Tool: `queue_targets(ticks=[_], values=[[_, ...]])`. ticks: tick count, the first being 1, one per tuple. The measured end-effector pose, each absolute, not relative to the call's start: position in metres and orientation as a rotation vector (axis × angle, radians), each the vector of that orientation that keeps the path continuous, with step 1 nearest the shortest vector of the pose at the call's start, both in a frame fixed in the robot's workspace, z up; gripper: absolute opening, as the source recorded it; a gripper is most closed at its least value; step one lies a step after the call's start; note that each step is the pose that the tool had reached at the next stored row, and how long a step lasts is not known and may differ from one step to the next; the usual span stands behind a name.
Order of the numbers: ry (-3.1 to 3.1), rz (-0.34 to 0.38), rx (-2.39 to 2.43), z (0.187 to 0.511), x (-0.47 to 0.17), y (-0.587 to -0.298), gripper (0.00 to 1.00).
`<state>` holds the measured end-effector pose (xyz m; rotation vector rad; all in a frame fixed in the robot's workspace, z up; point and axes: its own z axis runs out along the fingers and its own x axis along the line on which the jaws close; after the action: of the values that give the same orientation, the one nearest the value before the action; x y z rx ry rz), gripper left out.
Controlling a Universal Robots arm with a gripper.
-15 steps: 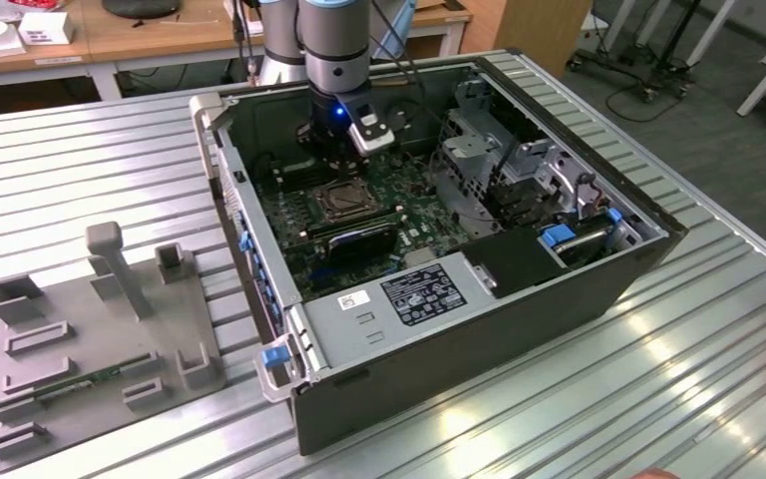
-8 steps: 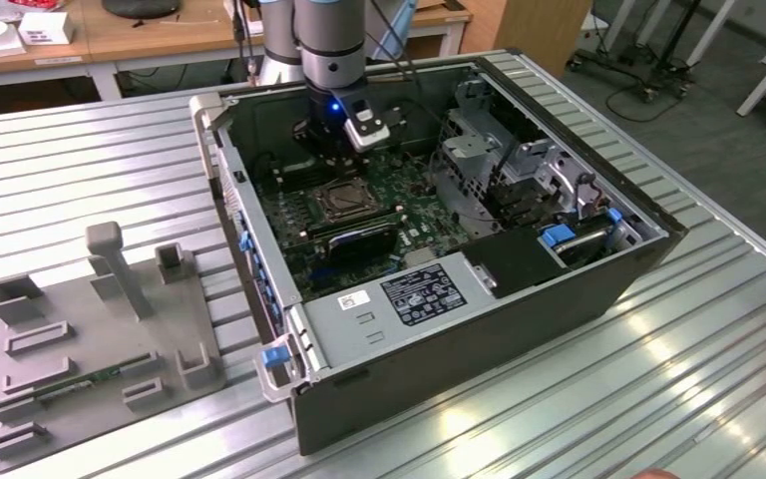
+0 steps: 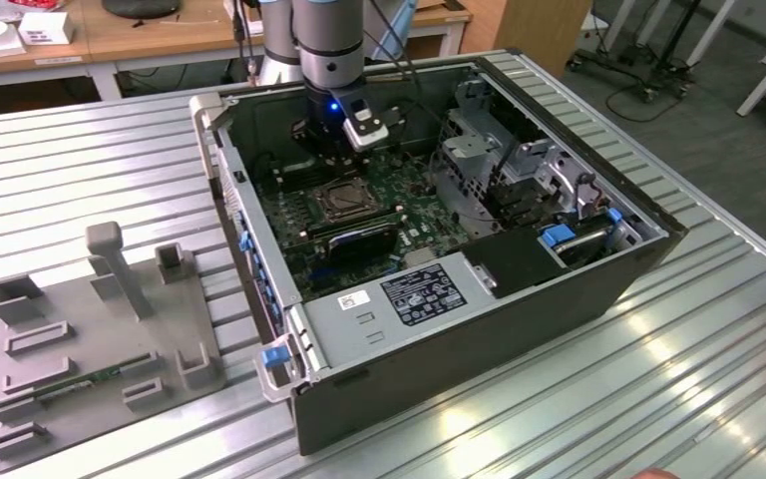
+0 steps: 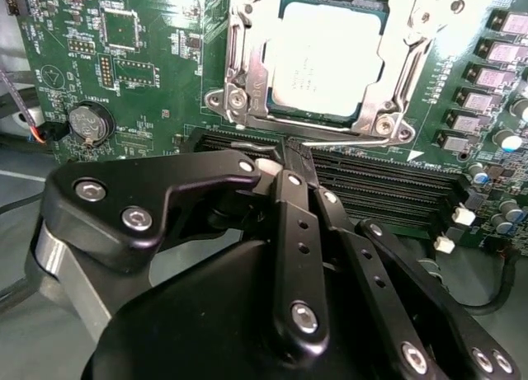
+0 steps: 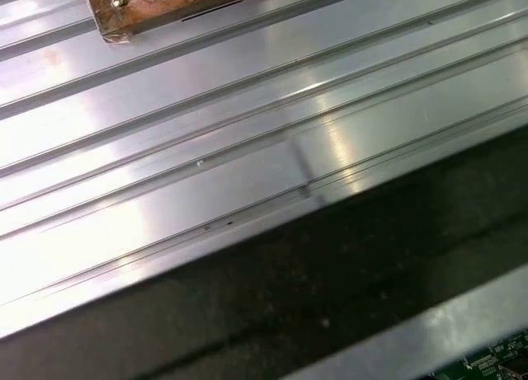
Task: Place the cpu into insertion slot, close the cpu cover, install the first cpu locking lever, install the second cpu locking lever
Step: 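Install the first cpu locking lever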
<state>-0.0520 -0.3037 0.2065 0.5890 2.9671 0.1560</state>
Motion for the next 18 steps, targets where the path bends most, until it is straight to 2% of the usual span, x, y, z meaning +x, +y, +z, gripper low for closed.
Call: queue_targets(ticks=[18], values=[[2.919, 0.179, 0.577, 0.2052, -0.0534, -0.3037, 0.1]])
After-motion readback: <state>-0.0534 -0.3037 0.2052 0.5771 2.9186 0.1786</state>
